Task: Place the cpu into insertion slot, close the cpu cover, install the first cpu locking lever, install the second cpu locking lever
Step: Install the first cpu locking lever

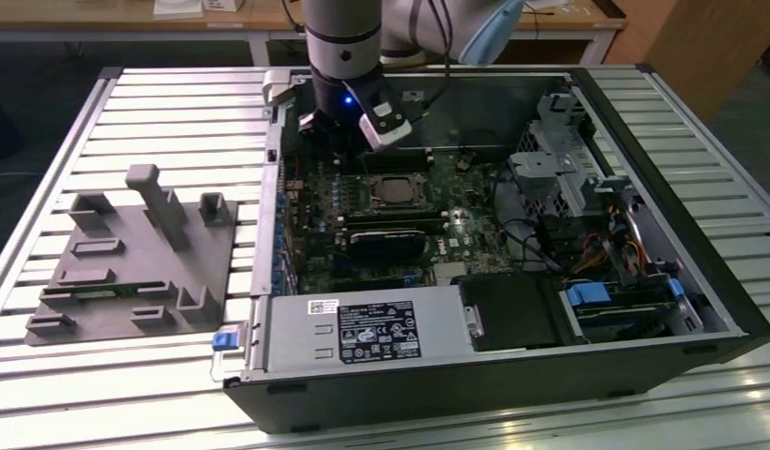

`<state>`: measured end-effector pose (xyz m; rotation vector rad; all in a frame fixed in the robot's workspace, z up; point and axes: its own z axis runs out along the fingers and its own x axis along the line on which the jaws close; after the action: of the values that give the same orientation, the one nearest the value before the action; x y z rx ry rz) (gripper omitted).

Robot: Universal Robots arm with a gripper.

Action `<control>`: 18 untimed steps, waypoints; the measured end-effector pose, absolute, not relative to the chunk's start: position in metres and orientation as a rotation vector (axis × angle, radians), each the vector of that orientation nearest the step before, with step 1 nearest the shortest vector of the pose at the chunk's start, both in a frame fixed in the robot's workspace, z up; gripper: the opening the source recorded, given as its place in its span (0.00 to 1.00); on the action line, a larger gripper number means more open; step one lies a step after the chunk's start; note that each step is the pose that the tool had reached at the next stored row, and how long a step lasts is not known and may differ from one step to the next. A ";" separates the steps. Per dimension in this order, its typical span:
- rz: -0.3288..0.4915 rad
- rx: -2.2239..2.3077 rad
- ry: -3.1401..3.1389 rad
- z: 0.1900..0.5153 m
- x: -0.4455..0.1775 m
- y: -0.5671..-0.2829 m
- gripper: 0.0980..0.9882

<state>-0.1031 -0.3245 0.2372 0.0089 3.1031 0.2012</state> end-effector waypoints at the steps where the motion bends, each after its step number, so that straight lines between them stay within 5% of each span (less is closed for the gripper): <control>1: 0.221 0.009 3.102 0.237 -0.103 -0.325 0.01; 12: 0.405 0.012 3.084 0.237 -0.104 -0.325 0.01; 18: 0.406 0.012 3.083 0.237 -0.102 -0.325 0.01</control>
<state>-0.1023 -0.3253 0.2372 0.0124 3.0834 0.4065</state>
